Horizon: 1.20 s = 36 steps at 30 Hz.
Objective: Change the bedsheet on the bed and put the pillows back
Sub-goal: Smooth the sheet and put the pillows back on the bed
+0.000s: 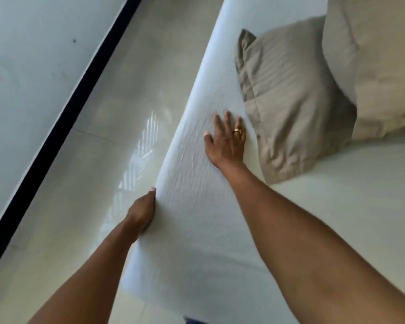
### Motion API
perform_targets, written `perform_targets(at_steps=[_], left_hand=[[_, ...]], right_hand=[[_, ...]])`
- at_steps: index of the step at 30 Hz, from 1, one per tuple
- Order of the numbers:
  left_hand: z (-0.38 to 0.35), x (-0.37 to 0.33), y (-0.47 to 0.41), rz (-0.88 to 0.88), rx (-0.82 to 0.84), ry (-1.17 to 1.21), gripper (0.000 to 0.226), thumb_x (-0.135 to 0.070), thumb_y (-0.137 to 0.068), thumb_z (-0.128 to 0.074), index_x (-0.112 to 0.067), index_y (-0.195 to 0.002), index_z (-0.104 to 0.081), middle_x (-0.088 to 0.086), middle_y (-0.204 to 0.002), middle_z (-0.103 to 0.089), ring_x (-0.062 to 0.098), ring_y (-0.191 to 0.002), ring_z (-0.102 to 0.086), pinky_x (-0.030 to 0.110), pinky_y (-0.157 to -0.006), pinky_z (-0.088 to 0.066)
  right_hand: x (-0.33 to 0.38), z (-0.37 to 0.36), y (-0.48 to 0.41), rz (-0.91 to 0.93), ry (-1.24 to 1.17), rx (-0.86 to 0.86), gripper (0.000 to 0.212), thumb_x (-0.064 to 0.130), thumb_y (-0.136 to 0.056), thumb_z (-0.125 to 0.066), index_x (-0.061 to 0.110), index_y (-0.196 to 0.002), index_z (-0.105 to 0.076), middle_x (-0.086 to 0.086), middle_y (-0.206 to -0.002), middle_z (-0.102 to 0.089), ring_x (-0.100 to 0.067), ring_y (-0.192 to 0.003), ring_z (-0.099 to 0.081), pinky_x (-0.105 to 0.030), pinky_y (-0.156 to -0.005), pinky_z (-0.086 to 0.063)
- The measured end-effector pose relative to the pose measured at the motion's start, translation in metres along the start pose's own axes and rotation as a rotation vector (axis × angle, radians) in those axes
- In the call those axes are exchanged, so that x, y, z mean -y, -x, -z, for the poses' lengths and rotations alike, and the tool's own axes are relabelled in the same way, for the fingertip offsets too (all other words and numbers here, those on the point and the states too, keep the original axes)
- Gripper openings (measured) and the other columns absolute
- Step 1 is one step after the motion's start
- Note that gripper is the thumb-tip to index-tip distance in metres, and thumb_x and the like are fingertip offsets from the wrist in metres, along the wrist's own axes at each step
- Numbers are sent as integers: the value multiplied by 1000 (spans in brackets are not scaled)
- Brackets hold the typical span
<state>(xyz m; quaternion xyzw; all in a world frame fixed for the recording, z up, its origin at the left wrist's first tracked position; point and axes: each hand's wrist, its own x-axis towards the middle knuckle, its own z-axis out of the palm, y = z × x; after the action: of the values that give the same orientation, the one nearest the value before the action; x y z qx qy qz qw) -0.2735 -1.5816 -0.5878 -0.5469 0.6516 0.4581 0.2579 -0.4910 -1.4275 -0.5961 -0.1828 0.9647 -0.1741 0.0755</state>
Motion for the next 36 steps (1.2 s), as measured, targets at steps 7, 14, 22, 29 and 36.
perform_targets(at_steps=[7,14,22,29,36], left_hand=[[13,35,13,-192,-337,-275,50,-31,-94,-43,-8,-137,-55,21,-130,-63,40,-119,-58,46,-100,-45],[-35,92,64,-869,-253,-704,67,-53,-100,-30,-38,-162,-8,12,-170,1,42,-149,-27,57,-115,-35],[-154,33,123,-1273,-261,-1169,76,-50,-97,-31,-21,-163,-7,23,-167,7,44,-154,9,75,-116,3],[-177,163,185,-1388,-24,-1409,87,-69,-85,-56,-31,-158,-29,25,-167,-7,53,-151,-4,82,-107,-13],[-256,63,176,-1278,-213,-1258,81,-67,-94,-33,-29,-162,-12,19,-169,5,44,-154,6,75,-115,-4]], right_hand=[[49,-35,270,952,91,366,57,50,-103,-39,32,-157,-35,-3,-169,-21,-40,-157,-2,-65,-121,-7],[-28,4,238,446,-108,68,44,11,-94,-59,3,-137,-59,-20,-142,-58,-37,-133,-52,-49,-111,-38],[-69,30,426,-614,17,121,88,59,-103,-29,-2,-160,-3,-27,-167,5,-42,-156,9,-62,-124,-9],[-170,66,393,-651,-48,-47,82,45,-96,-40,0,-161,-14,-31,-166,-8,-42,-156,-1,-61,-125,-8],[-264,64,429,-379,129,-42,70,60,-103,-32,29,-164,-14,1,-172,-4,-30,-158,3,-60,-124,-9]])
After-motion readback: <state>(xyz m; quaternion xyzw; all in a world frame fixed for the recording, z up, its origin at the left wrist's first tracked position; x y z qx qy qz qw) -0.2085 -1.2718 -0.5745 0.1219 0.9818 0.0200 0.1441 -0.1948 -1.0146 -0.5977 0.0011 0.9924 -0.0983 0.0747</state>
